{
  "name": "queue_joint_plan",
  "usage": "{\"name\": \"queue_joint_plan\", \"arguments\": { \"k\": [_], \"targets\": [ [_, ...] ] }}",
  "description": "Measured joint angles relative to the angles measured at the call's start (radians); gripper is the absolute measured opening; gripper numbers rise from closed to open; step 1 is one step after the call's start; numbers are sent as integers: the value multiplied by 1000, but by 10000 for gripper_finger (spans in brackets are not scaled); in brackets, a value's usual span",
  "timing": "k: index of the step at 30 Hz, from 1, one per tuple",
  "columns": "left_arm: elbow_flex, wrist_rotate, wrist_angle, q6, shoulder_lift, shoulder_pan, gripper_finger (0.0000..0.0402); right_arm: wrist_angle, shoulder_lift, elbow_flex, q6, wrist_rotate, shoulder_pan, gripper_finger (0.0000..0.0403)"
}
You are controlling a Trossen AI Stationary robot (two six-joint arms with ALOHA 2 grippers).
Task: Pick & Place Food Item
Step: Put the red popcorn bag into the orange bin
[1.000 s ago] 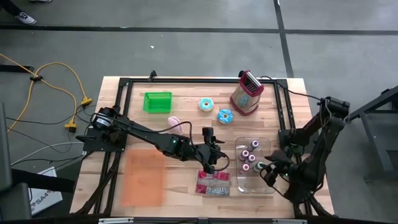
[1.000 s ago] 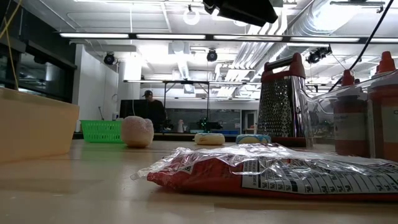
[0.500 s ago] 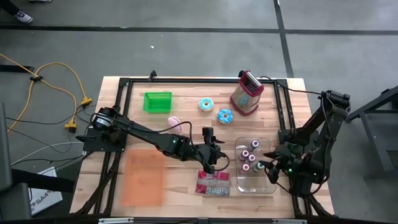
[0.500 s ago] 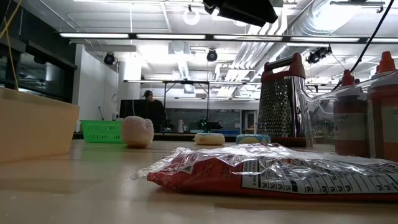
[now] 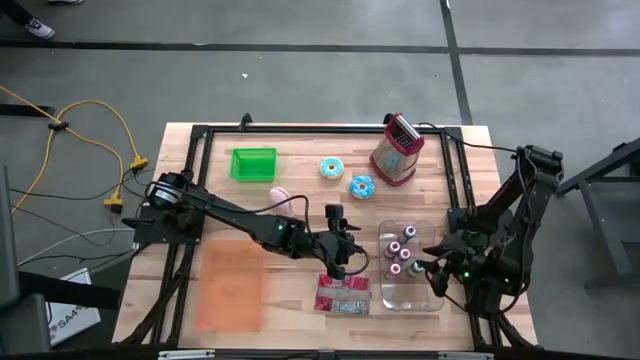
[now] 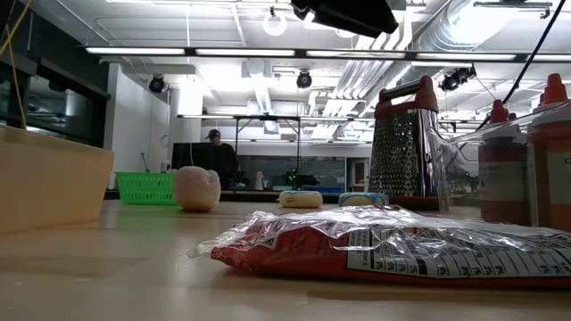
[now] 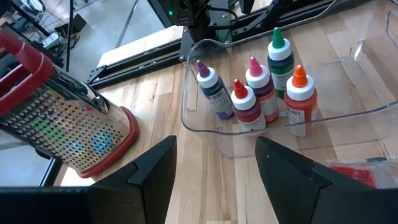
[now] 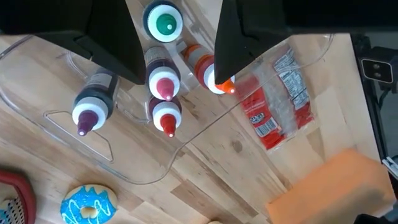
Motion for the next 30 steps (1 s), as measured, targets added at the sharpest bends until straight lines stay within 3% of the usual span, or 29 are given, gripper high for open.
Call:
{"name": "queue_joint_plan", "arguments": {
  "k": [11, 16, 20, 30],
  "targets": [
    [0, 3, -54, -9, -10, 0, 209, 21, 0, 0, -49, 34, -20, 178],
    [0, 133, -146, -54, -66, 20, 209, 35, 0, 0, -113, 24, -56, 178],
    [0, 236, -191, -93, -124, 53, 209, 45, -3, 0, -198, 26, -104, 178],
    [0, 253, -309, -114, -214, 97, 209, 293, -77, 0, -606, 20, -237, 178]
  ]
}}
